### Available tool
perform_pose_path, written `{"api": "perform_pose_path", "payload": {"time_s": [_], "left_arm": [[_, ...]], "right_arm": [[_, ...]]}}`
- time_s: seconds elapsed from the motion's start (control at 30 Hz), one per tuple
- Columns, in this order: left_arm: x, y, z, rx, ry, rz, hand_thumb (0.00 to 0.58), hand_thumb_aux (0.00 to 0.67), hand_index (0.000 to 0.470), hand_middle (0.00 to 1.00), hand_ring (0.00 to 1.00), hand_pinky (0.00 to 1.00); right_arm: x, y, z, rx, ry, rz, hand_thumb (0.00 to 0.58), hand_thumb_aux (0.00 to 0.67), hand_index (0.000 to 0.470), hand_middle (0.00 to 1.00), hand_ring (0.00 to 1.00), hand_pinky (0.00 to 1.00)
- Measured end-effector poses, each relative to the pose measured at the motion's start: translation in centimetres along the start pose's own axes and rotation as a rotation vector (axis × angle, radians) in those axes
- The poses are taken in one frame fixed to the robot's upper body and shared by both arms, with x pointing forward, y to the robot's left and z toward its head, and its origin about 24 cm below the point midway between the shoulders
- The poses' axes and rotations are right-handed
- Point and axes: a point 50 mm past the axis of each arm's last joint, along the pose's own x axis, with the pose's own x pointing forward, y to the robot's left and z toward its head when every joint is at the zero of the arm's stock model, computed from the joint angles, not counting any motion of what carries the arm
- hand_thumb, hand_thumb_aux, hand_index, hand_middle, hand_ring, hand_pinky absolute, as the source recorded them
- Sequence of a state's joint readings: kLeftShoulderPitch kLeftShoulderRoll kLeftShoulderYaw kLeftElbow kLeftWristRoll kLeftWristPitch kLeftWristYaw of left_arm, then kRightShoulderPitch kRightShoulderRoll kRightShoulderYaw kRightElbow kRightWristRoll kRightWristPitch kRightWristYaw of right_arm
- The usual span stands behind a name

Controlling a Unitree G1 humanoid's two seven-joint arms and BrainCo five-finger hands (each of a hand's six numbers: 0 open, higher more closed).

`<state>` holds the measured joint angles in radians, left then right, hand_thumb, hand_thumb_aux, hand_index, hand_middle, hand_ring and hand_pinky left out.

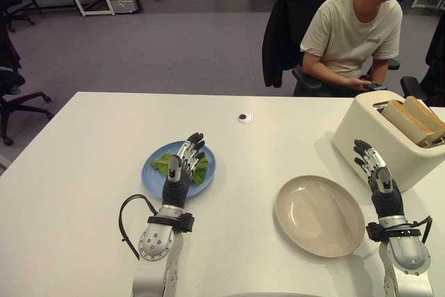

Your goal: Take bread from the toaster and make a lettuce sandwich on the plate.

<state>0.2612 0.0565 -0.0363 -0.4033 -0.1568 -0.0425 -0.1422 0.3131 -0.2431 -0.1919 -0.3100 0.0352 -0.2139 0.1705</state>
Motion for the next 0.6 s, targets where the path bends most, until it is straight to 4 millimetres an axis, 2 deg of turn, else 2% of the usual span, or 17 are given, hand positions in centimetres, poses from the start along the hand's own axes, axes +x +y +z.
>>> {"api": "perform_pose_path", "payload": {"time_s": [0.6], "left_arm": [[-0.01,0.02,0.00,0.000,0.000,0.000,0.000,0.000,0.000,0.00,0.00,0.00]], "right_arm": [[0.03,0.16,0.52,-0.035,-0.071,-0.016,0.000,0.000,0.000,0.00,0.00,0.00]]}}
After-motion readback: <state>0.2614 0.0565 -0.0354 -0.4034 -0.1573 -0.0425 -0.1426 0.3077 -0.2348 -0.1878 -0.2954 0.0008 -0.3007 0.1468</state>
